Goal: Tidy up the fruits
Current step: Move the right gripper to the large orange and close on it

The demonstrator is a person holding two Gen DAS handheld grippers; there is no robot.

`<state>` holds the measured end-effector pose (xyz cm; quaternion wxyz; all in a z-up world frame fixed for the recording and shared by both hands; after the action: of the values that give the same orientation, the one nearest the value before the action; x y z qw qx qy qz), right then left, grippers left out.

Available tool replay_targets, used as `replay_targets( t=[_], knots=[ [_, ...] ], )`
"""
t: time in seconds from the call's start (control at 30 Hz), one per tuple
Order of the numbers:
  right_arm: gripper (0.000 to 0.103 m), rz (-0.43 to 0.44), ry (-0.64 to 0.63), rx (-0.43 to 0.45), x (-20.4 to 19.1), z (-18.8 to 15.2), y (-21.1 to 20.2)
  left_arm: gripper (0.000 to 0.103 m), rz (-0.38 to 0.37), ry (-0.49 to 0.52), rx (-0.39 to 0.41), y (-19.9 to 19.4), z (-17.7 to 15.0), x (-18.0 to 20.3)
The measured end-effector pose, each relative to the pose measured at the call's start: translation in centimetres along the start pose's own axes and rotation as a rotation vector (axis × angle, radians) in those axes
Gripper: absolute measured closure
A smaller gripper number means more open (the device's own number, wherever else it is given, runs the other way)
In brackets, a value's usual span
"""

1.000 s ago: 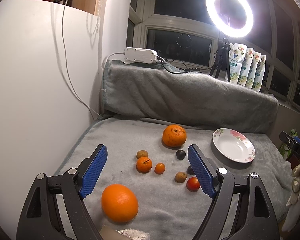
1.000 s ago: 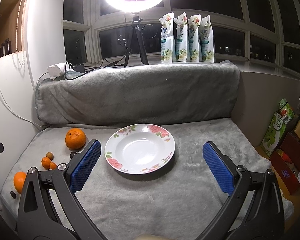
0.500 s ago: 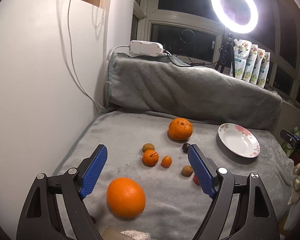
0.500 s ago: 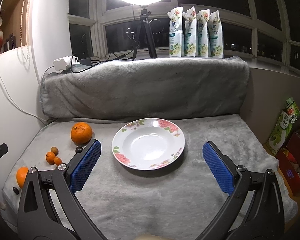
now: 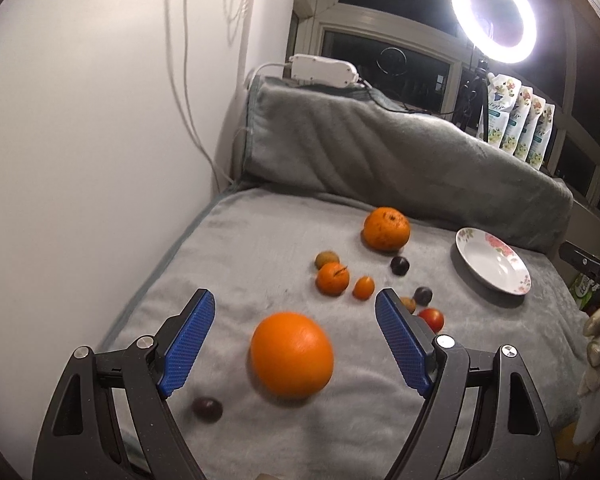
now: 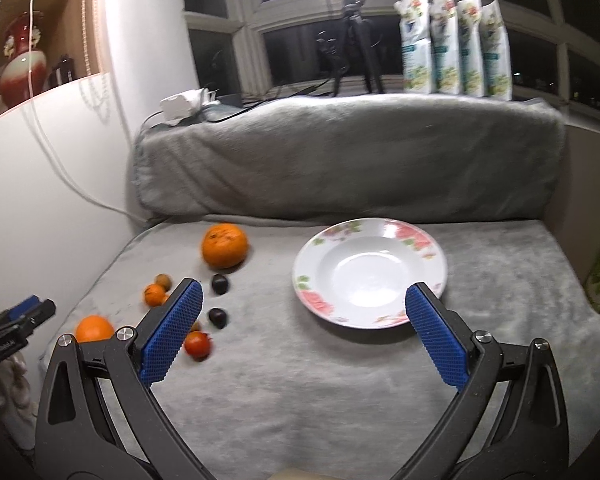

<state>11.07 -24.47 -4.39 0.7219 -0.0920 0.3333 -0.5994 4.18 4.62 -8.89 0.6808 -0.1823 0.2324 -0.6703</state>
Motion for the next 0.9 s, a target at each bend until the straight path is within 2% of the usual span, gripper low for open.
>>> replay_targets(
  t=[0.07, 0.2, 0.5, 0.57, 0.9],
  knots=[
    [0.001, 0.034, -0.007, -0.027, -0.8, -0.4, 0.5, 0.02, -0.01, -0.01, -0.011, 0.0, -0.6, -0.2],
    [0.01, 0.125, -0.018, -0.112, -2.9, -1.3, 1.7, 0.021, -0.043, -0.042, -0.04, 0.0, -2.3, -0.7],
    [0.022, 0.303, -0.067, -0.305, -8.7, -4.4, 4.7, 0.036, -0.098, -0.094, -0.08, -0.6, -5.1, -1.3],
    [0.028, 0.345, -0.052, -0.363, -9.8, -5.2, 5.4, 0.039, -0.113, -0.1, -0.084, -0.4, -5.3, -1.3],
    [0.035, 0.449, -0.129, -0.527, -15.6, -9.5, 7.8, 0.048, -0.184, -0.099, -0.096, 1.1, -5.4, 0.0]
  ],
)
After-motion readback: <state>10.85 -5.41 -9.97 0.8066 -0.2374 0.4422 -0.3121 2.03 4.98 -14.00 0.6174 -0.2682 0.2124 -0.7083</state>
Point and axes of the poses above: each gripper's, at about its wrist camera, not at the fingertips, and y roughly the way its jaws point, x to its right, z to its top, the point moved 8 cm from there along y, roughly the way its jaws point, and after that the axes turned 15 degrees about y, right-handed, at the moved point
